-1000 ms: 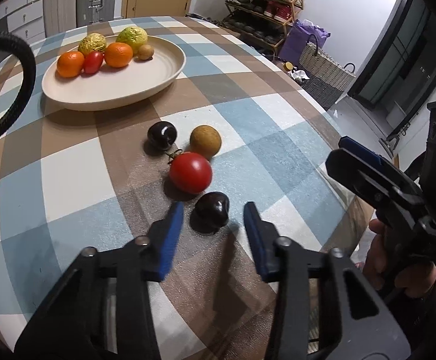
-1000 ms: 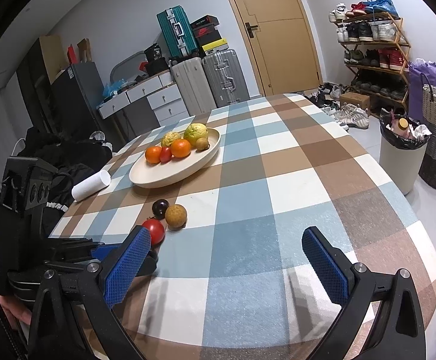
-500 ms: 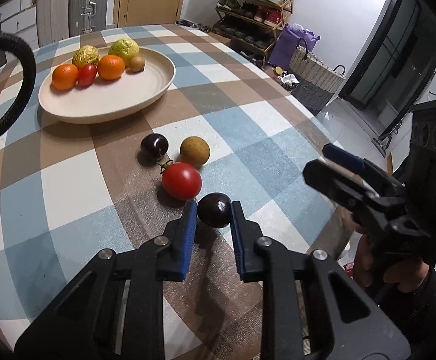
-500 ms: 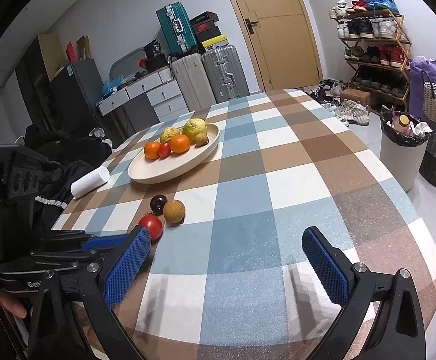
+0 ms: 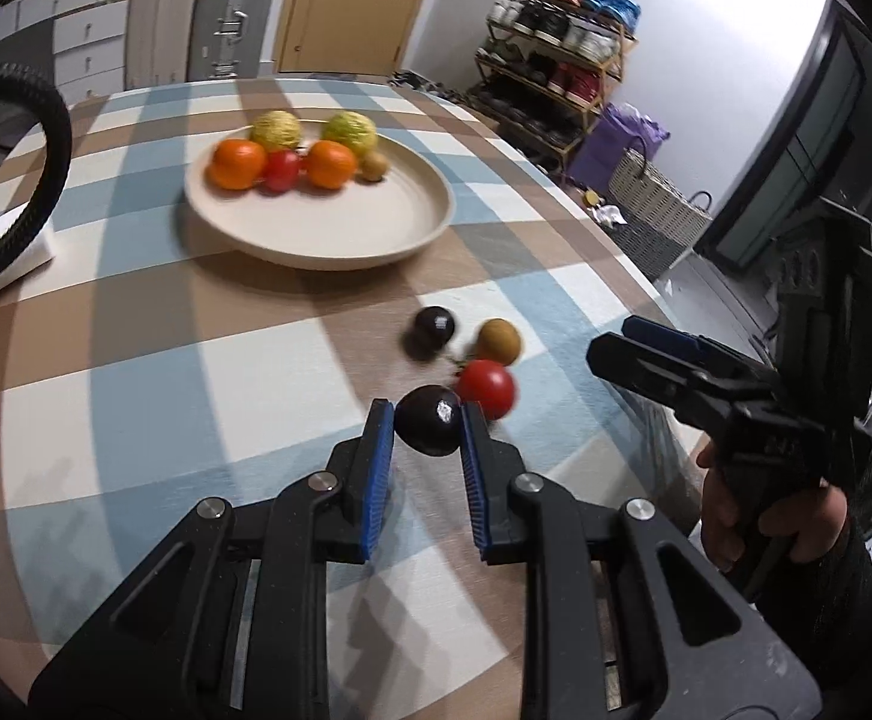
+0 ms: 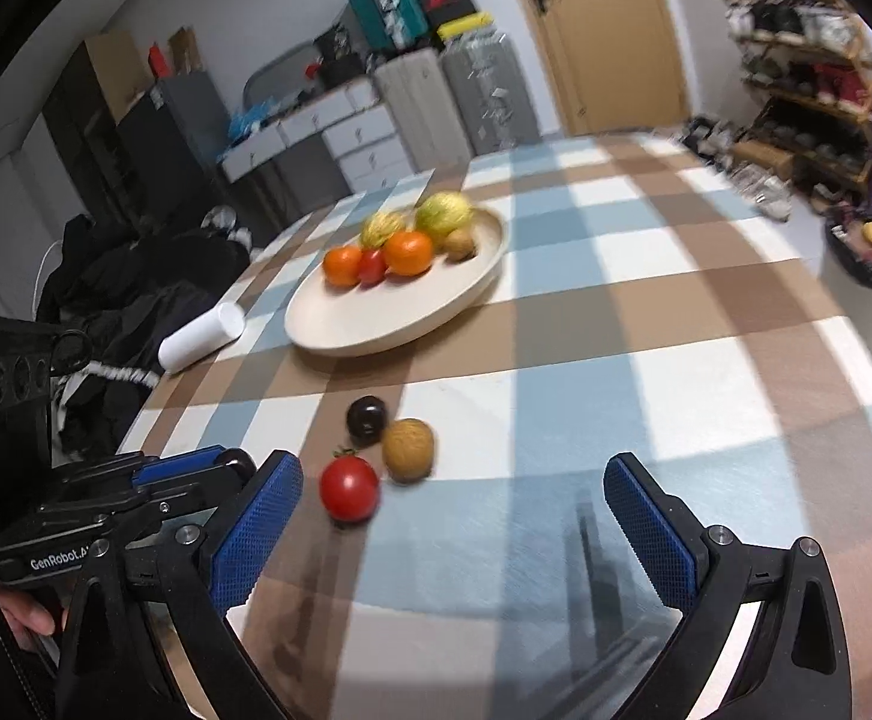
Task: Organize fruits
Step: 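Hold the plum in the left tool while the right tool grasps the other dark plum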
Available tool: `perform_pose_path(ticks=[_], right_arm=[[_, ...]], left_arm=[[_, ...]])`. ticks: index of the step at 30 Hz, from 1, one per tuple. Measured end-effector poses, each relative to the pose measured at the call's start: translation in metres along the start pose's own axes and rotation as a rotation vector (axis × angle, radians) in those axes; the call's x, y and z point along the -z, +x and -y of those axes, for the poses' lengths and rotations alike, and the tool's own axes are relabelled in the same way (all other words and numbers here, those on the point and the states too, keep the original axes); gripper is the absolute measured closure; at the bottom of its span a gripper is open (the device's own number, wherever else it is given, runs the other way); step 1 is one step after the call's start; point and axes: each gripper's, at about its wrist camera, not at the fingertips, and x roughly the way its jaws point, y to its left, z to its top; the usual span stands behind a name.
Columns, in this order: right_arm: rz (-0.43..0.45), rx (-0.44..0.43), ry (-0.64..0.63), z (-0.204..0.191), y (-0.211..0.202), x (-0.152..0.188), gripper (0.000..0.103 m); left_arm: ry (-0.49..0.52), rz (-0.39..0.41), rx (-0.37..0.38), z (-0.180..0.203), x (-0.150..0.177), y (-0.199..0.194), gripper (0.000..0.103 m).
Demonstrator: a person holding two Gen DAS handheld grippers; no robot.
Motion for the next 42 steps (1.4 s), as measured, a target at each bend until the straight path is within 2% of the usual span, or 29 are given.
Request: perform_pose_path(ticks=[8, 12, 14, 16, 20, 22, 30, 36, 42], right_arm=[[-0.093, 0.007, -0.164, -0.037, 0.038, -0.027, 0.003], [-0.152, 0.011, -0.234, -0.051, 0.057, -0.036, 0.026], [-0.186, 0.007, -0.261, -0.055, 0.067, -0.036, 0.031], [-0.203, 0.003, -0.281, -0.06, 0.07, -0.036, 0.042], [-0.222, 0.012, -0.317, -0.067, 0.075, -0.032, 0.049], [-0.234, 0.019, -0.319, -0.068, 0.077, -0.031, 0.057], [-0.239, 0.047, -0.338, -0.066, 0.082, -0.031, 0.077], [-0.239, 0.022, -0.318, -0.062, 0.081, -0.036, 0.078], [-0.167, -0.058, -0.249, -0.053, 0.068, -0.048, 0.079]], left_arm=[[-0.062, 0.018, -0.02, -0.037, 0.005, -0.012, 0.083], [-0.089, 0.028, -0.02, -0.047, 0.006, -0.014, 0.083], [-0.096, 0.033, -0.017, -0.05, 0.006, -0.016, 0.083], [-0.104, 0.04, -0.017, -0.054, 0.006, -0.018, 0.083], [-0.122, 0.046, -0.017, -0.063, 0.007, -0.022, 0.083], [-0.129, 0.047, -0.018, -0.066, 0.007, -0.021, 0.083], [-0.134, 0.05, -0.019, -0.071, 0.001, -0.017, 0.083], [-0.127, 0.058, -0.028, -0.071, -0.012, -0.013, 0.083], [-0.115, 0.063, -0.037, -0.069, -0.03, -0.007, 0.083]])
